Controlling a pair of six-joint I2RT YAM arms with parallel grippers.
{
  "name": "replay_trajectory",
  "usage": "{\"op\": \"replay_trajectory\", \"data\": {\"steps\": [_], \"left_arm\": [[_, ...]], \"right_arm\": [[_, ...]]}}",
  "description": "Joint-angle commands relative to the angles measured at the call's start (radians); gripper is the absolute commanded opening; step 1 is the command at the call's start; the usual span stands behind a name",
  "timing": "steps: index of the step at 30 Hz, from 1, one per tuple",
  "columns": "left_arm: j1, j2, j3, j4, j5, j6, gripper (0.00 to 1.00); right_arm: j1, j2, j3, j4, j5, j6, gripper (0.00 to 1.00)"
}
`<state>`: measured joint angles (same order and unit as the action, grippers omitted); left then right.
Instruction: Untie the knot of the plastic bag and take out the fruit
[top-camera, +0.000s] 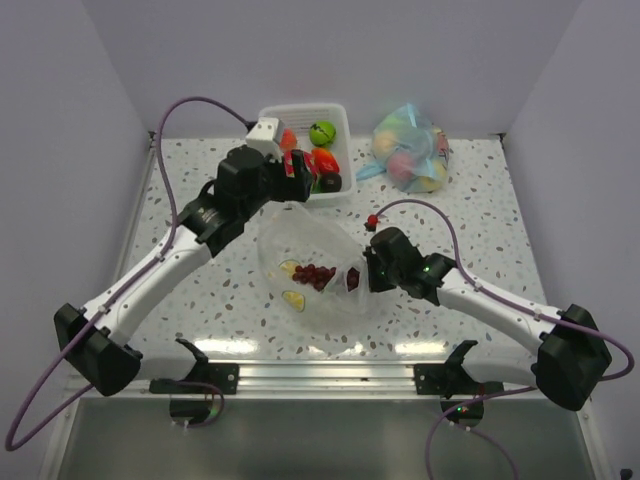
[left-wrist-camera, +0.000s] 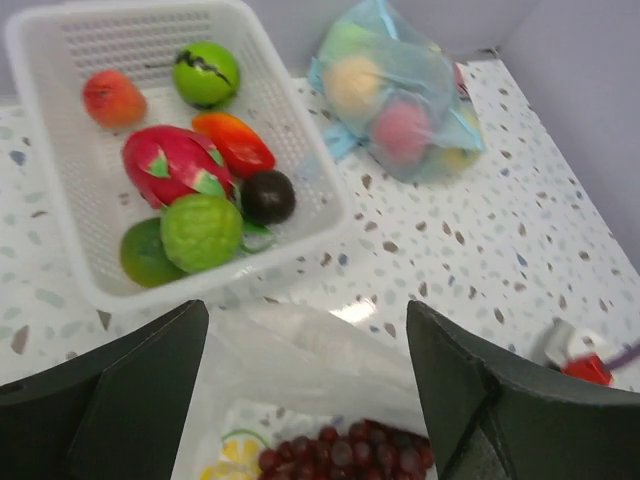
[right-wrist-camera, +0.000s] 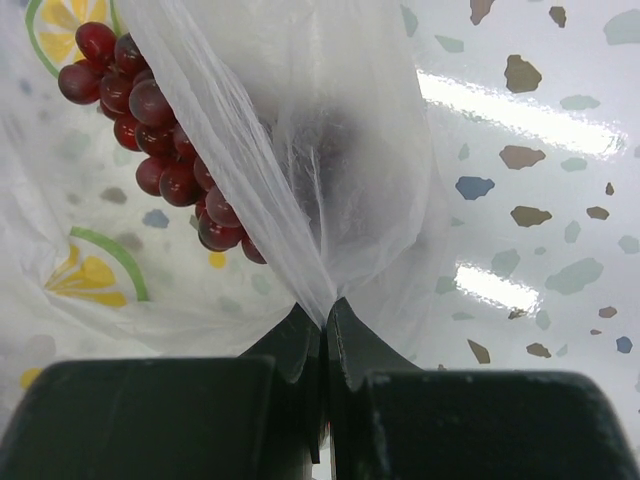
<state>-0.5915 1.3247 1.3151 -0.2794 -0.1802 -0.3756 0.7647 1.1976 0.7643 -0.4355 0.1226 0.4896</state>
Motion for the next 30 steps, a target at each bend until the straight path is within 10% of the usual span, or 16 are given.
{"op": "replay_trajectory", "data": {"steps": [1, 18, 30], "left_arm": [[-0.079, -0.08, -0.094, -0.13, 0.024, -0.019, 0.83], [-0.469, -0.015, -0.468, -0.291, 0.114, -0.157, 0.53], [-0.513, 0.002, -0.475, -0.285, 0.024, -0.192, 0.66]], "right_arm": [[0.004, -0.003, 0.049, 0.006, 0.041, -0.019, 0.0], [0.002, -0.029, 0.035, 0.001, 0.069, 0.009, 0.0], [0.002, -0.035, 0.006, 0.017, 0.068, 0.023, 0.0]]}}
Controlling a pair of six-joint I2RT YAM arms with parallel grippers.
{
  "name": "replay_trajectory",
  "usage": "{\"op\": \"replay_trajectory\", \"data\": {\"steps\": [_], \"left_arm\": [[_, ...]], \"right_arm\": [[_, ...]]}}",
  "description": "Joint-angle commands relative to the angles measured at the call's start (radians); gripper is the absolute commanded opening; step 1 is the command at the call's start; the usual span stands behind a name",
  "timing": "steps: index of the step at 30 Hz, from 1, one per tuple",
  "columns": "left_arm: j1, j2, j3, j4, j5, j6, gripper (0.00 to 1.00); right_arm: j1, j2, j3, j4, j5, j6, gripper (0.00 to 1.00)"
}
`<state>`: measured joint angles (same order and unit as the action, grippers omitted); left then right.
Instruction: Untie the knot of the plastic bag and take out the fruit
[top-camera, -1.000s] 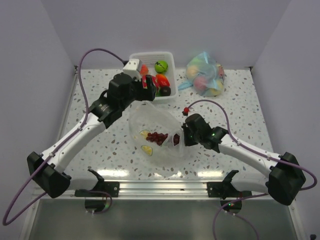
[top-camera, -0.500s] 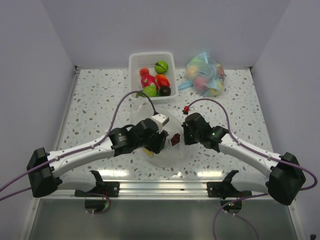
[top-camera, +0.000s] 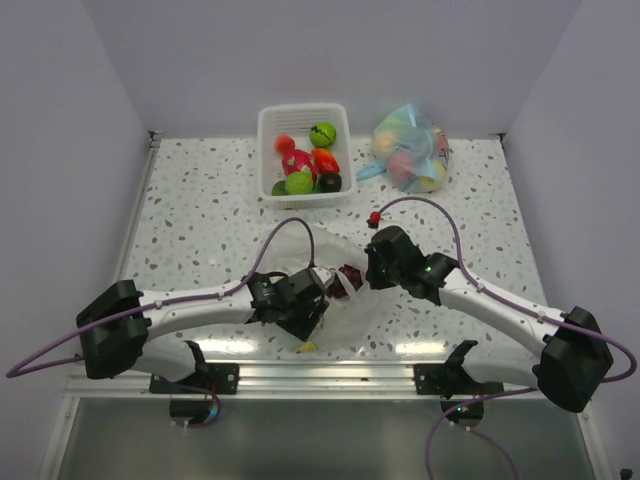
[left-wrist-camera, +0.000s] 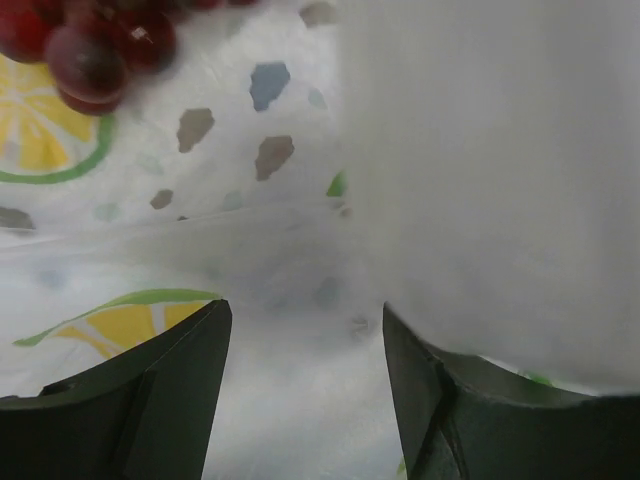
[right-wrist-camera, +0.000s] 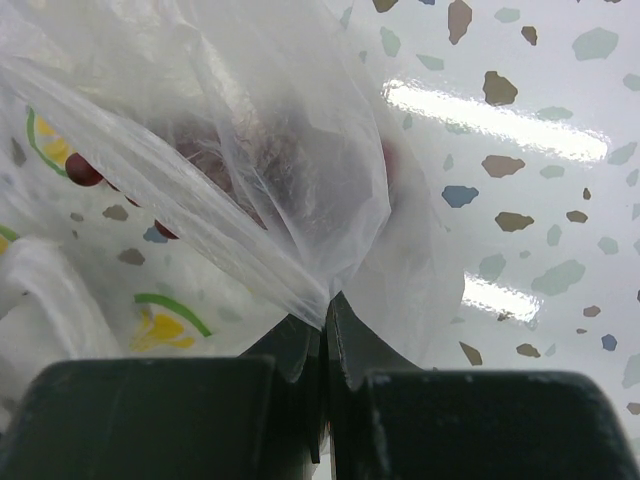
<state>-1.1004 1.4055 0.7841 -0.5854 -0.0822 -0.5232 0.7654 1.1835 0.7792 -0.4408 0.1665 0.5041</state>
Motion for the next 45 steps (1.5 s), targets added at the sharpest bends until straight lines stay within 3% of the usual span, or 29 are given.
{"op": "replay_trajectory", "data": {"steps": [1, 4, 8, 11, 17, 23, 34, 40, 45], "left_arm": [[-0.003, -0.118, 0.064, 0.03, -0.089, -0.06, 0.68], [-0.003, -0.193, 0.064, 0.074, -0.168, -0.072, 0.78], [0.004, -0.261, 0.053, 0.142, -0.255, -0.005, 0.83], [0.051, -0.26, 0.04, 0.211, -0.196, 0.086, 0.84], [0.152, -0.182, 0.03, 0.331, -0.042, 0.276, 0.84], [0.155, -0.06, 0.066, 0.418, 0.033, 0.46, 0.88], [0.162, 0.147, 0.107, 0.548, 0.01, 0.614, 0.89], [0.171, 0.239, 0.124, 0.561, 0.025, 0.626, 0.85], [0.171, 0.243, 0.109, 0.533, 0.041, 0.612, 0.67]], "right_arm": [[0.003, -0.021, -0.011, 0.03, 0.019, 0.004, 0.0], [0.003, -0.025, -0.023, 0.051, 0.007, -0.013, 0.0], [0.002, -0.038, -0.034, 0.067, -0.007, -0.059, 0.0], [0.002, -0.047, -0.035, 0.073, -0.013, -0.09, 0.0], [0.002, -0.047, -0.028, 0.091, -0.07, -0.15, 0.0], [0.002, -0.042, -0.028, 0.093, -0.114, -0.182, 0.0], [0.002, -0.033, -0.031, 0.091, -0.15, -0.194, 0.0], [0.003, -0.018, -0.035, 0.102, -0.153, -0.196, 0.0], [0.002, -0.013, -0.04, 0.108, -0.137, -0.184, 0.0]]}}
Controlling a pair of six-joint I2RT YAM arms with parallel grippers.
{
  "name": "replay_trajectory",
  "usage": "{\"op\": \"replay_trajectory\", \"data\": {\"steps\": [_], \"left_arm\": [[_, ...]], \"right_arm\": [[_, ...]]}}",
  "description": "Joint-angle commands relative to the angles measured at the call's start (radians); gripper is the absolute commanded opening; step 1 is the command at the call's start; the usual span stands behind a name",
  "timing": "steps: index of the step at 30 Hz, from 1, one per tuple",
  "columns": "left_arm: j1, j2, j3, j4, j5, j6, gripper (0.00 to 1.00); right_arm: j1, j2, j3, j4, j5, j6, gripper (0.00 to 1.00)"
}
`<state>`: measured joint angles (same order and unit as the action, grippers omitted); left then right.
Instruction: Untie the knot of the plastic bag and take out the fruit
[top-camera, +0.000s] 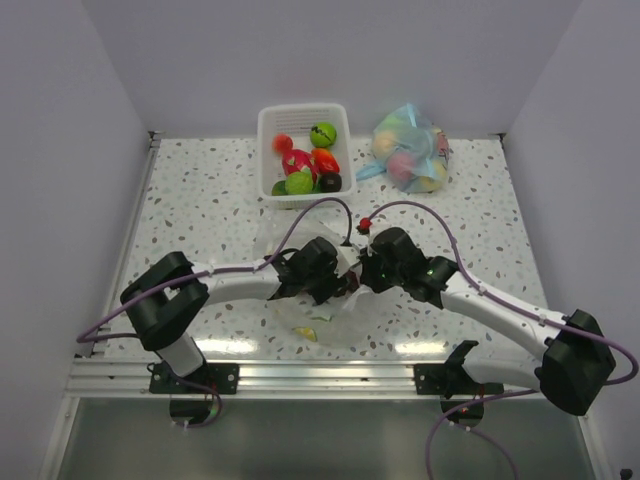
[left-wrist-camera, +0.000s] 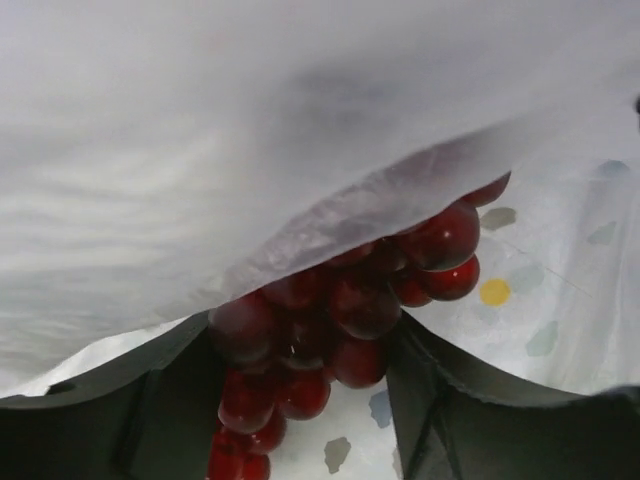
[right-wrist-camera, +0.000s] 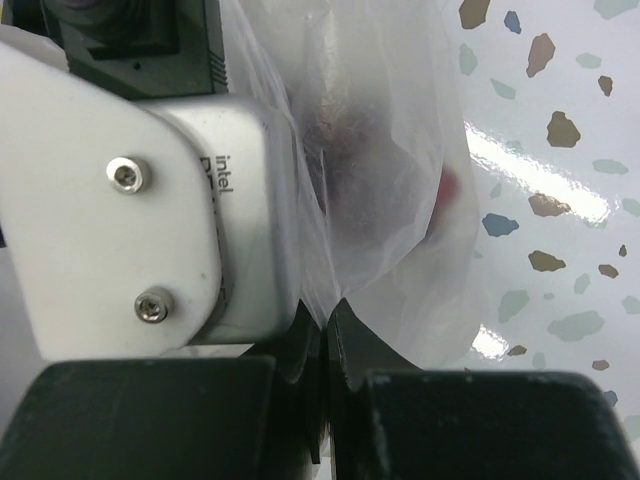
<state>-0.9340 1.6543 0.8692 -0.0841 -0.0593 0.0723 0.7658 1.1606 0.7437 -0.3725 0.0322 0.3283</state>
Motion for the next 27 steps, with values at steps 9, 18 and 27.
{"op": "replay_trajectory", "data": {"steps": [9, 18, 27], "left_arm": [[0.003, -0.097, -0.047, -0.029, -0.004, -0.038, 0.06], [0.004, -0.293, -0.078, -0.134, 0.026, -0.057, 0.0], [0.004, -0.49, -0.033, -0.261, 0.006, -0.065, 0.0]], "right_arm": [[0.0, 0.03, 0.016, 0.03, 0.069, 0.009, 0.0], [0.0, 0.045, 0.065, -0.032, 0.196, 0.014, 0.0], [-0.006, 0.036, 0.051, -0.048, 0.221, 0.021, 0.0]]}}
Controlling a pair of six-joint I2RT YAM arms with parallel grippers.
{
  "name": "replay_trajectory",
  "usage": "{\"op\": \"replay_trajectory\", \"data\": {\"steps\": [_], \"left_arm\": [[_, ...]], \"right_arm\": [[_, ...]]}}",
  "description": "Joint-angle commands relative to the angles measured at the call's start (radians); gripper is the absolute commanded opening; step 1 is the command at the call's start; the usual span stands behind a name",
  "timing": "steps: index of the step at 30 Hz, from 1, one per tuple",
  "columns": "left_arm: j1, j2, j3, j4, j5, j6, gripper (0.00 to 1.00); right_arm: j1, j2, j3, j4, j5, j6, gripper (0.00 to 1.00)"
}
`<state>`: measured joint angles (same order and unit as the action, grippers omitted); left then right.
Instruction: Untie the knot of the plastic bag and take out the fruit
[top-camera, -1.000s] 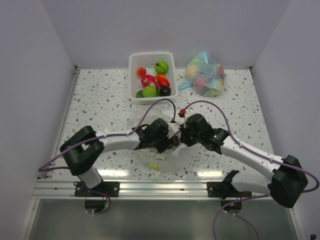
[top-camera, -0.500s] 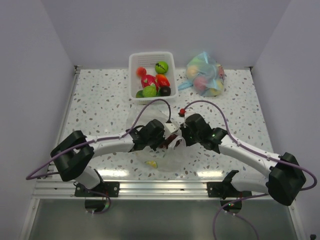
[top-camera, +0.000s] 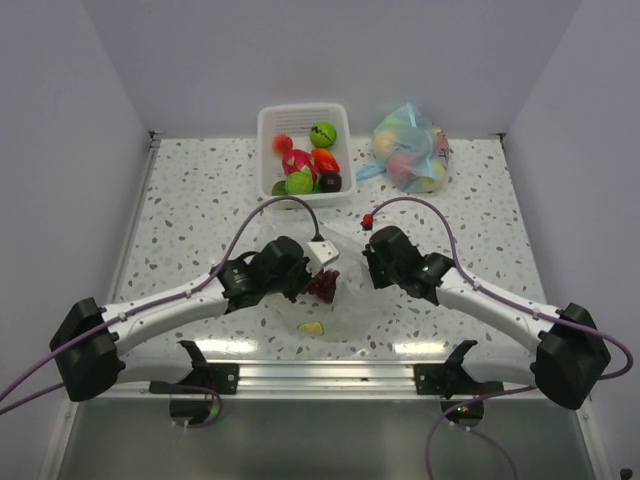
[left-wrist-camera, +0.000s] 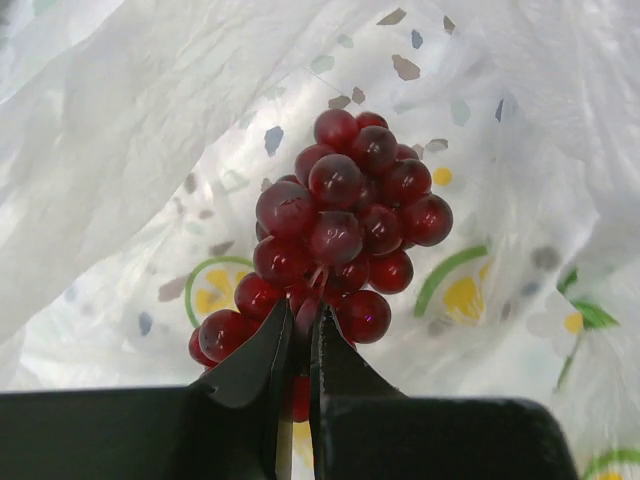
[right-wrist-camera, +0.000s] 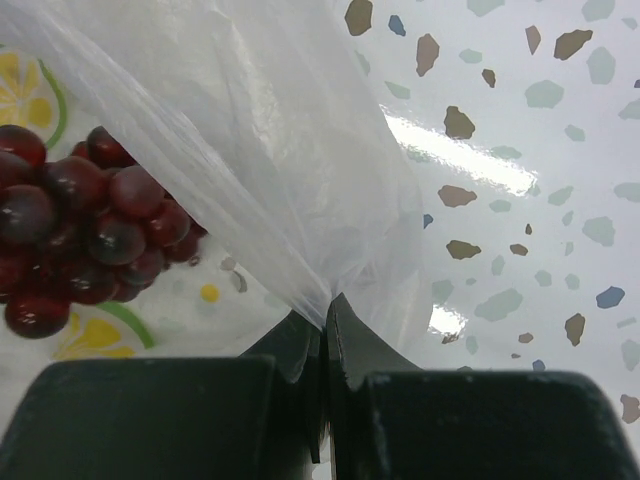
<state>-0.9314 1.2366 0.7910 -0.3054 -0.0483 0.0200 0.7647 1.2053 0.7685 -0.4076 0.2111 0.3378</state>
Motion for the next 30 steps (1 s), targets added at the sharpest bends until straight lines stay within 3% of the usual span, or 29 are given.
{"op": "replay_trajectory", "data": {"steps": [1, 12, 16, 24, 30], "left_arm": [[0.0, -0.089, 0.054, -0.052, -0.022, -0.012, 0.0], [0.003, -0.195, 0.293, -0.123, -0.059, -0.063, 0.0], [0.003, -0.192, 0.425, -0.098, -0.14, -0.091, 0.0], [0.029, -0.059, 0.648, 0.014, -0.401, -0.094, 0.0], [0.187, 0.141, 0.793, 0.114, -0.404, -0.106, 0.0]], "right_arm": [[-0.005, -0.009, 0.02, -0.013, 0.04, 0.012, 0.0], [-0.005, -0.03, -0.014, -0.005, 0.019, 0.012, 0.0], [-0.005, -0.041, -0.031, 0.0, 0.013, 0.023, 0.0], [-0.005, -0.058, -0.048, 0.007, -0.012, 0.043, 0.0], [-0.005, -0.065, -0.017, -0.016, -0.019, 0.032, 0.0]]}}
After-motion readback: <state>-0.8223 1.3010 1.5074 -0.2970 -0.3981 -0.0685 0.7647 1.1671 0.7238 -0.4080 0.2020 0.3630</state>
